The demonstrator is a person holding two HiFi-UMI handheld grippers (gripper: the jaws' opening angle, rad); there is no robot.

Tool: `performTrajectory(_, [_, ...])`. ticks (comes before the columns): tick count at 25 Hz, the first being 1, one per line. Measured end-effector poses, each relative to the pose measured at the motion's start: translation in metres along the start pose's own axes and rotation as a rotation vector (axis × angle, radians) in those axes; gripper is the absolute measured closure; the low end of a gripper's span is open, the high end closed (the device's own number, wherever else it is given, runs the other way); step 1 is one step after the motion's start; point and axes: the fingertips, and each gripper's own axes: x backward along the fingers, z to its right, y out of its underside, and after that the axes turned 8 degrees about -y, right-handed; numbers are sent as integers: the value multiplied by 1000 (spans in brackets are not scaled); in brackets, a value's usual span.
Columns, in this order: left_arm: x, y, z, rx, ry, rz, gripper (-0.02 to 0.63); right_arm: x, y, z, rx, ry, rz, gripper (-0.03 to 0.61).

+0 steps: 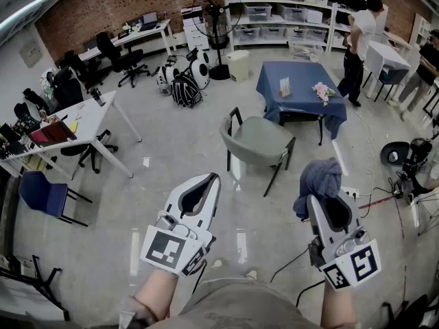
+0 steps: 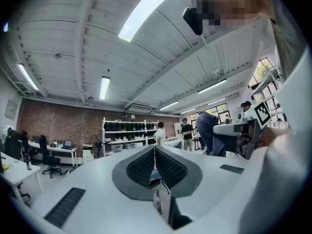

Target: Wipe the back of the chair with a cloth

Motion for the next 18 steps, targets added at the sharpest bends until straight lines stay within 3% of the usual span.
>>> performTrajectory(11, [-11, 6, 7, 5, 2, -18, 591, 3, 11, 14, -52, -17, -21, 449])
performTrajectory(16, [-15, 17, -7, 62, -98, -65, 586, 6, 21, 21, -61, -24, -42, 449])
performTrajectory(17, [-16, 18, -10, 82, -112, -66, 544, 6, 23, 22, -63, -26, -46, 449])
performTrajectory(18, [-17, 19, -13, 95, -121, -69, 450, 6, 26, 23, -66, -27, -52, 449])
